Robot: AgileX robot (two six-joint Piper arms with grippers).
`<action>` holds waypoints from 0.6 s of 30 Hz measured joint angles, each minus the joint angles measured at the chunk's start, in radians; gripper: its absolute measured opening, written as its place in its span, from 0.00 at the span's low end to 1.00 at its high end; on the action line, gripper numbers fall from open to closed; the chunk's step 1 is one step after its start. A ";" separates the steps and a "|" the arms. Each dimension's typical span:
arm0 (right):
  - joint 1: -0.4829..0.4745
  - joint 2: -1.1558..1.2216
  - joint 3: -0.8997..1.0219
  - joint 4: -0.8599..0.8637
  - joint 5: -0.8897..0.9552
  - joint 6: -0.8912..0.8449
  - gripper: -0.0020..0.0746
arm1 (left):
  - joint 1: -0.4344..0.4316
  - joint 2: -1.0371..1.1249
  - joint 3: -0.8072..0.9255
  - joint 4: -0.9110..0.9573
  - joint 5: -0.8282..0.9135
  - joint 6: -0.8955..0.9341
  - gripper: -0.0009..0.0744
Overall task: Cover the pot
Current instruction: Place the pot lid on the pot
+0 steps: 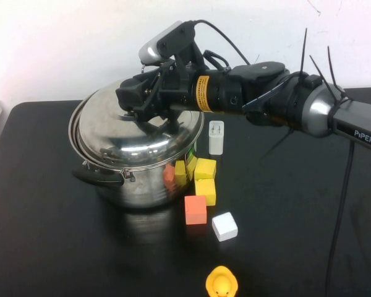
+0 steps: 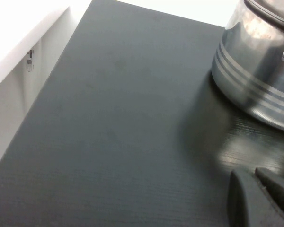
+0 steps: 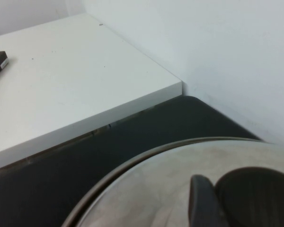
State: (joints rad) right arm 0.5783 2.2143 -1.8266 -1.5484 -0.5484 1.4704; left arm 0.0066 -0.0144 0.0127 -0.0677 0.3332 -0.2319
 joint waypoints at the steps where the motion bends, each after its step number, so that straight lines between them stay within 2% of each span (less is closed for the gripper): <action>1: 0.000 0.000 0.000 0.000 0.000 0.000 0.49 | 0.000 0.000 0.000 0.000 0.000 0.000 0.01; 18: 0.006 0.004 0.000 0.015 0.002 -0.022 0.49 | 0.000 0.000 0.000 0.000 0.000 0.002 0.01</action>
State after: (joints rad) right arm 0.5845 2.2184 -1.8266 -1.5330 -0.5466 1.4485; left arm 0.0066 -0.0144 0.0127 -0.0677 0.3332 -0.2298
